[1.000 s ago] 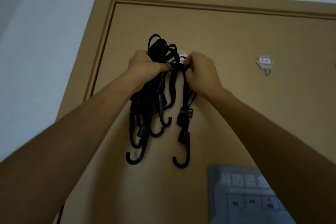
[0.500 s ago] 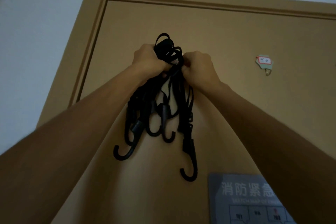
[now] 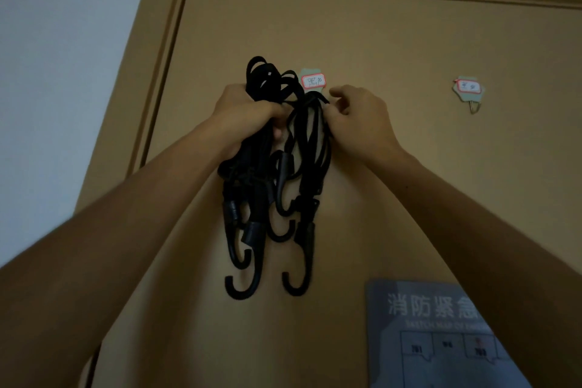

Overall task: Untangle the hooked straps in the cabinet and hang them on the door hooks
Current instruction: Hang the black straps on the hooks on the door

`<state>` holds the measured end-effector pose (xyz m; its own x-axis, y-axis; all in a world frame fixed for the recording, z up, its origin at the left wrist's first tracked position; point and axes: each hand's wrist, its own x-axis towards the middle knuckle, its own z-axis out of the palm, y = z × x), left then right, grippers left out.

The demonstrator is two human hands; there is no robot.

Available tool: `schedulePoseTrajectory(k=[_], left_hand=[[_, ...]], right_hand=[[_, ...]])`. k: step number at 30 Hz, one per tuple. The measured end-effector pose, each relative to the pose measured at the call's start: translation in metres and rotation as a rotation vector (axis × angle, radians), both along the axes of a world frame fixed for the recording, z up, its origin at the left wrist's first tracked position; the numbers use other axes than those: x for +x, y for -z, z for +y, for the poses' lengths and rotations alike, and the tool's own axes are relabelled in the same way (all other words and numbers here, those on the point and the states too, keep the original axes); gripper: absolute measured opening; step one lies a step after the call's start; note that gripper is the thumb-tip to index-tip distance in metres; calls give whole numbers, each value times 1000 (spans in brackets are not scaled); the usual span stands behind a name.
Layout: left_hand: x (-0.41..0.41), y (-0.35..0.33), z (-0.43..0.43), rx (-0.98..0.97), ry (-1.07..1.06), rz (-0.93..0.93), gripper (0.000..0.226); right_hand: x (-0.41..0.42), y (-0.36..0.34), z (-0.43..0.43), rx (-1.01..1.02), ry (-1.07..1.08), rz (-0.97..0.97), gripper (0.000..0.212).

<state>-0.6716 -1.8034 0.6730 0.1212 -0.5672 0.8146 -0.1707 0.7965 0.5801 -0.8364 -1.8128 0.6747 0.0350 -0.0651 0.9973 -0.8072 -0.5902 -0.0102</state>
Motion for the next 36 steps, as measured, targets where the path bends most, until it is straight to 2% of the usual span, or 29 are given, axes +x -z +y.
schedulePoseTrajectory(k=[7,12,15,16,18,22,26,30,33,36], left_hand=[[17,13,11,-6,-93,35,12],[25,37,29,3,-52,78,20],[27,66,44,43,22,46,7],[26,78,49,59,53,27,2],[21,106,57,94,130,-6,10],[0,164,69,210,325,-27,6],[-25,213,73,328,478,-91,11],[-50,246,79,520,649,-8,16],[-70,265,78,533,627,-5,15],[-93,278,79,470,594,-78,15]], right_hand=[[-8,7,7,59,-11,14,42],[-14,30,21,-65,-35,-46,33],[-15,63,37,-99,-96,-49,21],[-15,77,43,-70,-129,-44,16],[-16,105,53,44,-206,-34,9],[-11,168,60,315,-328,7,6],[-11,220,68,514,-432,-50,22],[-29,254,88,648,-590,-156,30],[-50,273,103,719,-666,-203,41],[-68,280,114,709,-658,-233,25]])
